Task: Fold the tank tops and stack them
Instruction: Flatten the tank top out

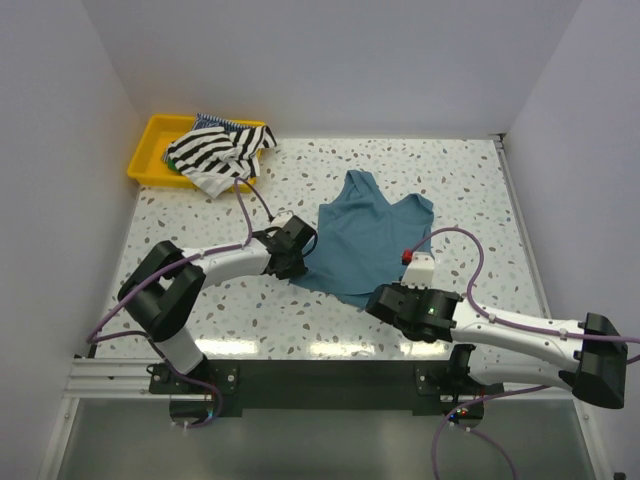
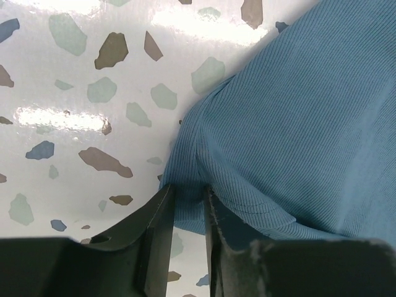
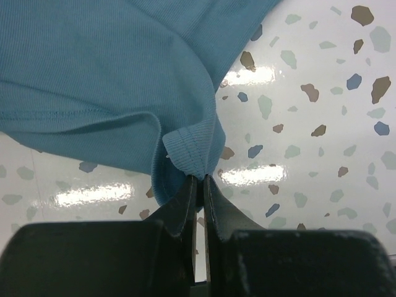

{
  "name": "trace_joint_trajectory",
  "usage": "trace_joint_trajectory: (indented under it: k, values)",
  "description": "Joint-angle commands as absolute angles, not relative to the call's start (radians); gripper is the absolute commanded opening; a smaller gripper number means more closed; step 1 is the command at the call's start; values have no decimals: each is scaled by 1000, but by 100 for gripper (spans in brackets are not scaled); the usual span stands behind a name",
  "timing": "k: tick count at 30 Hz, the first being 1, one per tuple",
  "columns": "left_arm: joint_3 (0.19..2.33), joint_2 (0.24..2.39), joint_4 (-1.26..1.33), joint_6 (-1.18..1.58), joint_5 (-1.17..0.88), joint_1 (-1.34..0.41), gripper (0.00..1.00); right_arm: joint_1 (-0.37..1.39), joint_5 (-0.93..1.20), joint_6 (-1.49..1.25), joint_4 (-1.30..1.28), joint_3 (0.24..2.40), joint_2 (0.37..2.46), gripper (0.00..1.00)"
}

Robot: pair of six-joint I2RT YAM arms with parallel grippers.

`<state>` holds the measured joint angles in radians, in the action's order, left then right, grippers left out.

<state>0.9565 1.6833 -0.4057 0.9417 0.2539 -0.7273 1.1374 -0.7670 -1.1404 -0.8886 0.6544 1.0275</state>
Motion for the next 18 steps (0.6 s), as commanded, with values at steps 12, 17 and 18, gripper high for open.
trace_joint_trajectory:
  k: [12,17,18]
  values:
    - [991,1692,-408,896,301,-727,6,1134,-802,-1172,-900,646,988,0]
    - [1019,1652,-439,881,301,-715,0,1134,-813,-1180,-930,655,977,0]
    - [1020,1643,-443,877,293,-709,0,1134,-815,-1184,-936,658,976,0]
